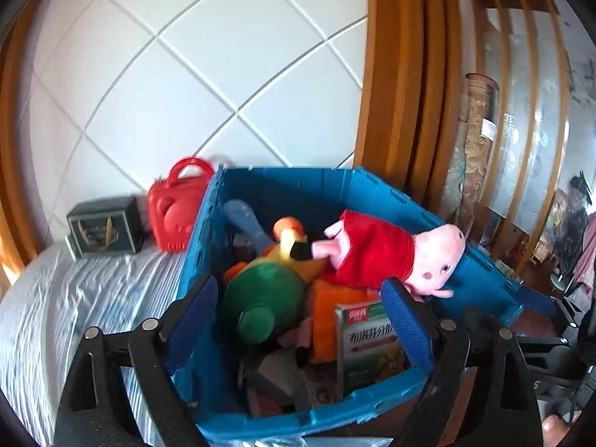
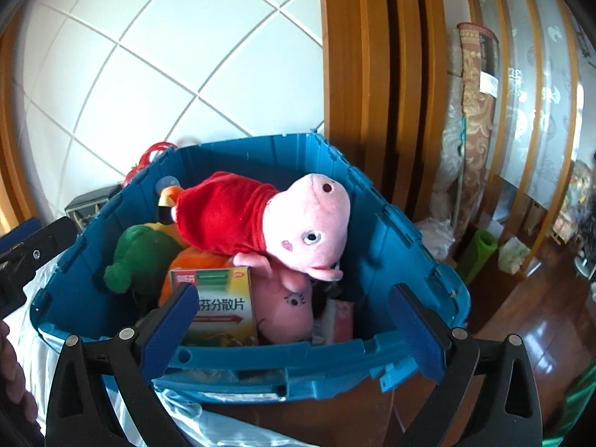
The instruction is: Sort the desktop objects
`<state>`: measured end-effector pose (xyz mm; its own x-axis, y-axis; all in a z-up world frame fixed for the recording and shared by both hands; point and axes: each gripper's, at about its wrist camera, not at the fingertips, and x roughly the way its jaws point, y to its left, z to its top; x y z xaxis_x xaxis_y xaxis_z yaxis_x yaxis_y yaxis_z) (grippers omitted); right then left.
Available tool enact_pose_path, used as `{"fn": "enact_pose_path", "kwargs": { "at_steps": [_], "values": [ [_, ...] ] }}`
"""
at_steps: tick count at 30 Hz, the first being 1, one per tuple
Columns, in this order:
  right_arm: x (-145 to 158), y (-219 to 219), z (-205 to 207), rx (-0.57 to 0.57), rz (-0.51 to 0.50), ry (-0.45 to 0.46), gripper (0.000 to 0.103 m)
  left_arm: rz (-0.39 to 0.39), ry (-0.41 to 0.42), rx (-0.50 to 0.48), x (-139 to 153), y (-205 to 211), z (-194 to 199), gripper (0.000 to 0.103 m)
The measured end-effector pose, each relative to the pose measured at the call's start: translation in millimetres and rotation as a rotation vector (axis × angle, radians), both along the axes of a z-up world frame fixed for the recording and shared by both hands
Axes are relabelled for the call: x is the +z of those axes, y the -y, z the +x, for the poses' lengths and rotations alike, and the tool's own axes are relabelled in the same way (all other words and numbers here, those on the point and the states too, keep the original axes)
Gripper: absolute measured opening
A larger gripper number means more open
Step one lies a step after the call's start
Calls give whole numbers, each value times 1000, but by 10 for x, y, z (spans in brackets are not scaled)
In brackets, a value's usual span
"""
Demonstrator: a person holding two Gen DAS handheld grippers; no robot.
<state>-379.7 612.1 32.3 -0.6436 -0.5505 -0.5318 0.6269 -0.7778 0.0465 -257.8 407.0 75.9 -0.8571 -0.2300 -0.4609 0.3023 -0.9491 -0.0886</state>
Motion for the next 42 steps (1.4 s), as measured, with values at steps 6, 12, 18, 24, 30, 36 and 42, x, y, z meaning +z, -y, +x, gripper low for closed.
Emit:
{"fn": "enact_pose_path", "kwargs": {
  "at_steps": [6,12,18,24,30,36,42],
  "values": [
    [15,-16,53,-14,-22,-25,103,-52,32,15,-49,9,23,90],
    [-6,8,60,-30,-9,-51,103,-30,55,-9,-117,-21,-35,90],
    [-32,9,11,-33,-9,-43,103,-58,89,-7,-169,-60,-91,90],
    [-54,28,-37,-29,-5,-38,103,-57,107,-7,-198,-36,-91,90],
    [-83,68,-42,-21,5,-33,103,-45,118,-18,-219,-25,-106,90],
    [-92,73,-64,-21,5,-29,103,-47,124,-23,-227,-24,-112,90],
    [-110,75,-79,-19,7,-23,103,-45,131,-33,-240,-28,-114,90]
  ]
}}
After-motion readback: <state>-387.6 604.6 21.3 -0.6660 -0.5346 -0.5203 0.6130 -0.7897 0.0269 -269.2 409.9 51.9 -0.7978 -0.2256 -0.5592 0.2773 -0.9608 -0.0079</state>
